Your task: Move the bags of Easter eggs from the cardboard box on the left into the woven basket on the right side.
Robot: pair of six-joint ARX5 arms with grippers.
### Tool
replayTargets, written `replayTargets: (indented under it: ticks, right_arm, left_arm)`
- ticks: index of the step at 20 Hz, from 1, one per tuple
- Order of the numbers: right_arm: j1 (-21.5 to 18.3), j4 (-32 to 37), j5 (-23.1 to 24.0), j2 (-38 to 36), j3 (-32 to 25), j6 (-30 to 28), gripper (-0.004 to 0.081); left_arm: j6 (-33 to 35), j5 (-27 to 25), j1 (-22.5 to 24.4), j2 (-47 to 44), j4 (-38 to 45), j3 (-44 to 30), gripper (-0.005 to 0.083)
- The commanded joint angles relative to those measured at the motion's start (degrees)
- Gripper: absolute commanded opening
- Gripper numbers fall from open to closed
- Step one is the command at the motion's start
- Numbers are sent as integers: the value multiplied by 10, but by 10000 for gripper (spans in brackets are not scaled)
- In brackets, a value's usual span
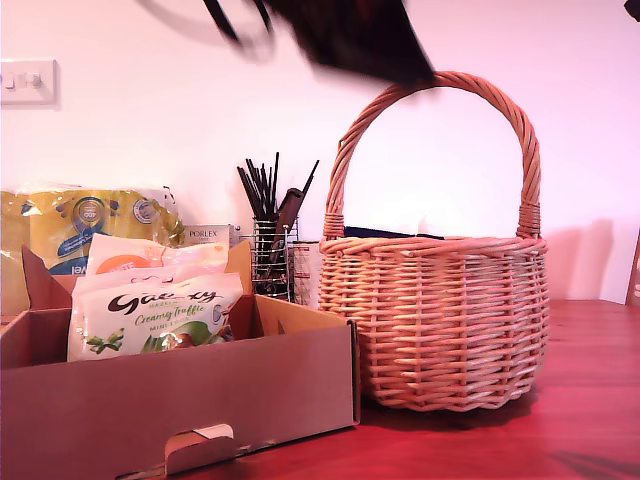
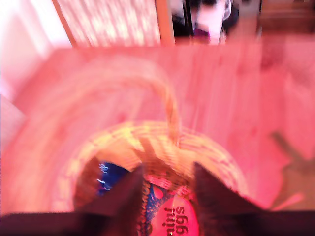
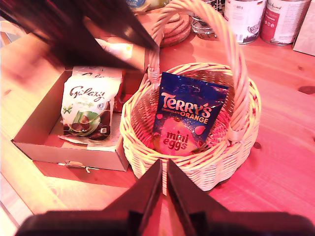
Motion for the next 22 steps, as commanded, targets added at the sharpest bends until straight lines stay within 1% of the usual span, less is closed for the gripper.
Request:
replayTargets:
  ticks: [1, 3, 4, 6, 9, 12, 14, 15, 17, 19, 21, 22]
  right_arm:
    - [2, 2, 0, 0, -2, -1, -13]
    - [2, 1, 0, 0, -2, -2, -13]
    - [2, 1, 0, 0, -2, -3, -13]
    - [2, -1, 0, 0, -2, -7, -13]
    - [3, -3, 0, 0, -2, -18, -13]
    - [3, -2, 0, 0, -3, -19, -13]
    - [3, -2, -2, 0, -2, -21, -13]
    - [5, -2, -8, 0, -3, -24, -13]
    - [21, -1, -38, 0, -3, -38, -13]
    - [41, -1, -46, 0, -3, -43, -13]
    - [53, -3, -45, 0, -3, -43, -13]
    - [54, -3, -45, 0, -3, -45, -13]
  left_arm:
    - [-2, 2, 6, 2, -42, -3, -27]
    - [-2, 21, 16, -14, -94, -4, -23]
    - [-2, 29, 20, -24, -109, -8, -23]
    - [-2, 27, 35, -53, -124, -25, -23]
    - [-3, 19, 69, -106, -118, -78, -23]
    - [-7, 18, 129, -165, -92, -165, -23]
    - [-17, 45, 170, -203, -44, -237, -23]
    - [-24, 52, 187, -220, -28, -270, -23]
    - [-30, 55, 212, -245, -17, -319, -23]
    - [-30, 54, 227, -258, -21, -341, -23]
    - [-31, 52, 237, -257, -41, -341, -23]
    - [-31, 50, 244, -250, -51, -341, 3]
